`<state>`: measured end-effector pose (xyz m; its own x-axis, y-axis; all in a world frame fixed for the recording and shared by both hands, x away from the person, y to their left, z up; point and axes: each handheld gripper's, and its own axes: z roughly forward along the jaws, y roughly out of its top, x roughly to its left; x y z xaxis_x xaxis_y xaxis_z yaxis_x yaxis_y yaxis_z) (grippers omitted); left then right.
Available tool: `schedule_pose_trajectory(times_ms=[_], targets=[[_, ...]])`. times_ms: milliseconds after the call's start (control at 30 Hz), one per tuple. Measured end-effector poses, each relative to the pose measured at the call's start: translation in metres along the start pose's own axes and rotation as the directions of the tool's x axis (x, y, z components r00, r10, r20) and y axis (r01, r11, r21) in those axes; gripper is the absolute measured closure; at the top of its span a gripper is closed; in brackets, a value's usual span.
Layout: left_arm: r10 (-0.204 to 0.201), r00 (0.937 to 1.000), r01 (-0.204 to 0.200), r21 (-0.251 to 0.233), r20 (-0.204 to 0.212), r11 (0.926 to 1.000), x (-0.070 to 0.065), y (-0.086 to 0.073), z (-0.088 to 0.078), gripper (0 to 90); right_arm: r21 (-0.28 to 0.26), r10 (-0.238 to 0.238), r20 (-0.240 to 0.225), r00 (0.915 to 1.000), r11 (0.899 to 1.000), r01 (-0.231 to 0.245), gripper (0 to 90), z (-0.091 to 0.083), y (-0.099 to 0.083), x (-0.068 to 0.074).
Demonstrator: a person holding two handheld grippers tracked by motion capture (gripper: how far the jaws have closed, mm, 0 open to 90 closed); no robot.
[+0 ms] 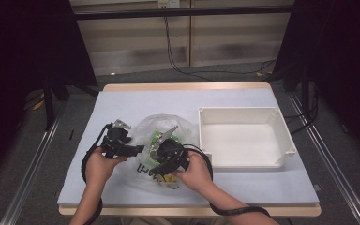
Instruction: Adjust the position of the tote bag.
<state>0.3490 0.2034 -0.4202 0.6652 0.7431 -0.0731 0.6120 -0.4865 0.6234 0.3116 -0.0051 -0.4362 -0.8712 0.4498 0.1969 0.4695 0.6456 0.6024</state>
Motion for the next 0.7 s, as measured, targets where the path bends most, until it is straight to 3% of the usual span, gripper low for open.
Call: schedule_pose_trajectory(times_ms=[133,200,300,367,433,500,600,700], targets=[[-0.016,0.9999,0.016,-0.014,0.001,0.9998,0.0,-0.003,0.003,39.5,0.017,0.023,-0.01,0.9997,1.0,-0.023,60.1,0.012,0.0,-0.001],[-0.007,1.0,0.007,-0.002,0.004,1.0,0.0,-0.002,0.004,39.5,0.011,0.011,-0.024,0.9997,1.0,-0.011,75.8,0.015,-0.001,0.0],[-0.004,1.0,0.004,-0.004,0.001,1.0,0.0,-0.002,0.004,40.3,-0.008,-0.039,-0.033,0.9987,0.999,0.038,89.5,0.017,0.0,0.003],[-0.029,0.9996,0.029,-0.02,-0.004,0.9994,-0.001,-0.002,0.006,40.2,-0.022,-0.066,-0.066,0.9956,0.998,0.065,89.8,0.018,0.002,0.008],[-0.029,0.9995,0.029,-0.012,-0.009,0.9995,0.0,-0.002,0.008,40.2,-0.003,-0.095,-0.077,0.9925,0.996,0.095,89.9,0.021,0.003,0.015],[-0.016,0.9998,0.016,0.002,-0.013,0.9999,0.002,-0.002,0.01,40.5,0.019,-0.1,-0.081,0.9917,0.995,0.102,90.0,0.026,0.002,0.02],[-0.04,0.9992,0.04,-0.004,-0.005,0.9992,0.001,-0.004,0.012,41.3,0.03,-0.111,-0.098,0.989,0.993,0.114,89.6,0.029,0.001,0.024],[-0.036,0.9993,0.036,-0.006,-0.003,0.9993,-0.002,-0.005,0.008,39.4,0.006,-0.109,-0.071,0.9915,0.994,0.11,75.8,0.022,0.003,0.022]])
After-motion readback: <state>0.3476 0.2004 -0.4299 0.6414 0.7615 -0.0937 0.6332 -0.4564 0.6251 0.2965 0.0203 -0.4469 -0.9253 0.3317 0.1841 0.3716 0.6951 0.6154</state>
